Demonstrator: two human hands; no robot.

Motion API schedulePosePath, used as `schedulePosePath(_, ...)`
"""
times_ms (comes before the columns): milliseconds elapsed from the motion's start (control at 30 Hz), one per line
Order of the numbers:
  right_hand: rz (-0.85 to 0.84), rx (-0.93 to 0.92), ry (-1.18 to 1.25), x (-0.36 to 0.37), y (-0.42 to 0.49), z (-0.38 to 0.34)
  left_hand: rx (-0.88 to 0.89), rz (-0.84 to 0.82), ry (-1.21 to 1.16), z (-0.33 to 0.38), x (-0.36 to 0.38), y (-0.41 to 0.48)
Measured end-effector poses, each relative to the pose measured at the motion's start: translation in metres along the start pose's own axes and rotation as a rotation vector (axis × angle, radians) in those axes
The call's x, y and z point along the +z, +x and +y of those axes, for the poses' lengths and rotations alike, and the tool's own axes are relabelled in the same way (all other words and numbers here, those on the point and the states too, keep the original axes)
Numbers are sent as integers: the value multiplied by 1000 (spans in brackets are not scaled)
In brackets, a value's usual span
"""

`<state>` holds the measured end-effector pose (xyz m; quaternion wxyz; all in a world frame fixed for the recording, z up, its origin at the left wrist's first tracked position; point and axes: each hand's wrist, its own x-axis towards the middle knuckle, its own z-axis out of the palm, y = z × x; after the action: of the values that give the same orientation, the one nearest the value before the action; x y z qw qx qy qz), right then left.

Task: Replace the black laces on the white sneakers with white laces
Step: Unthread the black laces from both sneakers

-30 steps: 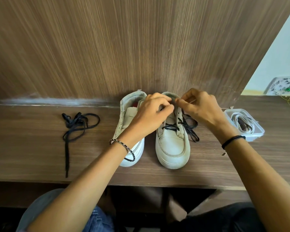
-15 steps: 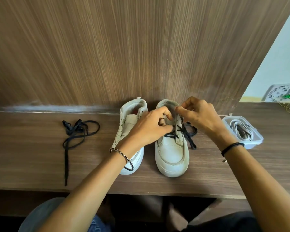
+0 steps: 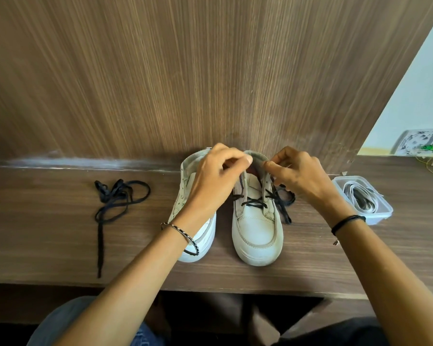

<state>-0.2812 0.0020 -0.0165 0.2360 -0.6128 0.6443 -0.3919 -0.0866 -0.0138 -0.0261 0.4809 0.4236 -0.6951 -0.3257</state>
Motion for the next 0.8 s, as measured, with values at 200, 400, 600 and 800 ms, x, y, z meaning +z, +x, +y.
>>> schedulePosePath(200, -4, 0, 15, 0, 1, 1, -292, 32, -797, 17, -4, 9)
schedulePosePath(400, -13, -15, 14, 1, 1, 2, -161, -102, -261, 11, -3, 5)
schedulePosePath(600, -9, -21, 15, 1, 1, 2, 214, -325, 492, -3, 10, -8)
schedulePosePath(800, -9, -20, 17, 1, 1, 1, 352, -322, 792, 1, 9, -10)
